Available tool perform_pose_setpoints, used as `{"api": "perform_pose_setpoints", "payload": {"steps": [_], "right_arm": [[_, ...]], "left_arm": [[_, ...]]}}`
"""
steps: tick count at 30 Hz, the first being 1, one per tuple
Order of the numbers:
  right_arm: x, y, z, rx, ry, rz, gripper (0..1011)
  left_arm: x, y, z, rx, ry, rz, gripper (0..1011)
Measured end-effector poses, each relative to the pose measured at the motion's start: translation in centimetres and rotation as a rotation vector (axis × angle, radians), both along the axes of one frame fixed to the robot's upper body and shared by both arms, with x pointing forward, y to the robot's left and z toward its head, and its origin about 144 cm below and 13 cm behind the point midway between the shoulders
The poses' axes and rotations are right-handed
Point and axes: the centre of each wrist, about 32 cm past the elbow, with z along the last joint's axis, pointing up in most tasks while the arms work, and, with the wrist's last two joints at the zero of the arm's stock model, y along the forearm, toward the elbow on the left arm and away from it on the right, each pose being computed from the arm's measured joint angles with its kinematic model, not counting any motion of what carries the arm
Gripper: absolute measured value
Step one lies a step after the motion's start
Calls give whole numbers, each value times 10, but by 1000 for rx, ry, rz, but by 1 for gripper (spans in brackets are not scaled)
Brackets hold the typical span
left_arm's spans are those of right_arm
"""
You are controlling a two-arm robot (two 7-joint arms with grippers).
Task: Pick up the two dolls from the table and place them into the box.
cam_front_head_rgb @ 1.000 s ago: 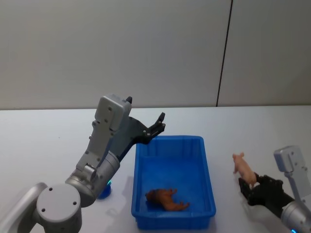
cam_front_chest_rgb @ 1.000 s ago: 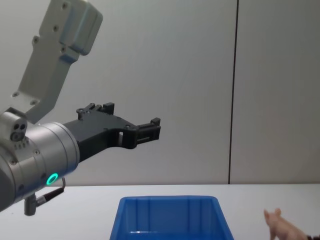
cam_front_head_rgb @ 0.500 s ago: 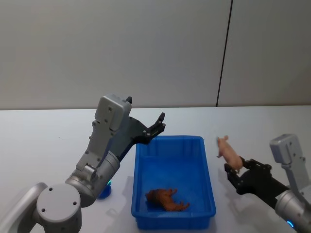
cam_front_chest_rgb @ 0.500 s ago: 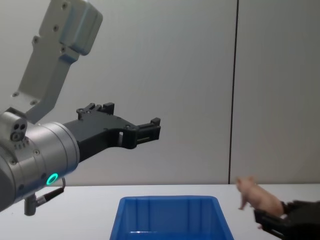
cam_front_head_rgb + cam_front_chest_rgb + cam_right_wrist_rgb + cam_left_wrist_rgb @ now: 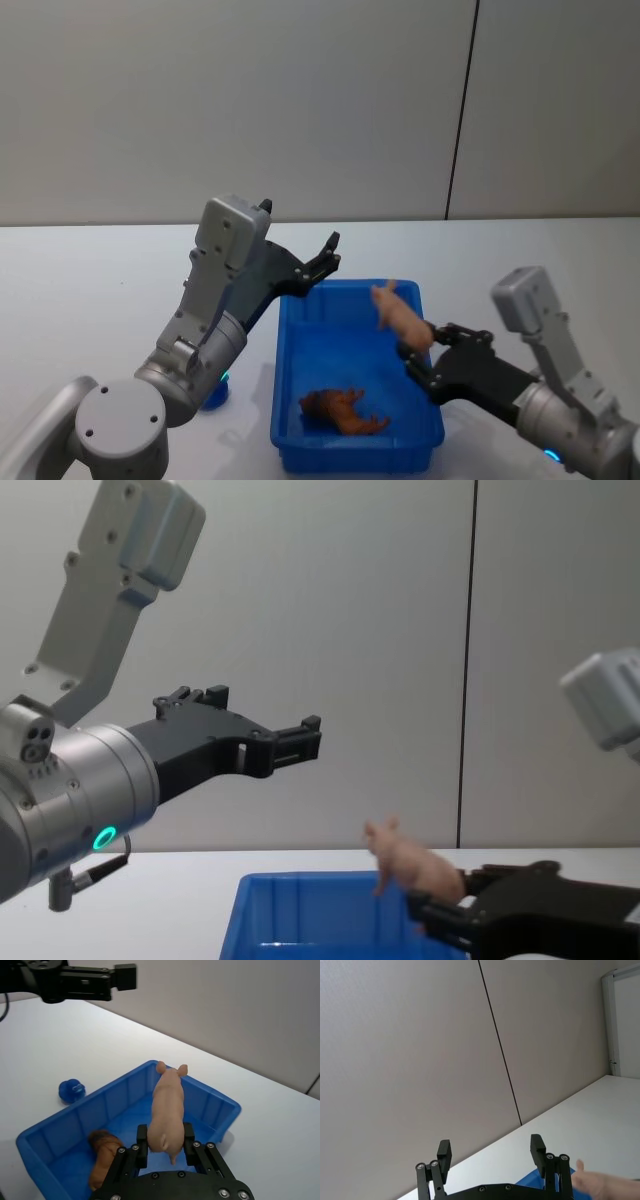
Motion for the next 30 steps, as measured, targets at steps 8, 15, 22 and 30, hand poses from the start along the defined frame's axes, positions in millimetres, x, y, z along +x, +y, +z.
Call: {"api": "perform_pose_setpoints", "payload": {"steps": [8,15,22,30], "right_arm": [[6,17,2,-17,16,50,596],[10,20,3,-29,14,50,813],[13,15,4,-32,-2,25,994],[11,-6,2,-31,-21,-15,1001]], "left_arm": [[0,0,0,0,0,0,1001],[0,0,0,0,0,0,1001],[0,0,0,0,0,0,1001],[0,0,0,0,0,0,1001]]}}
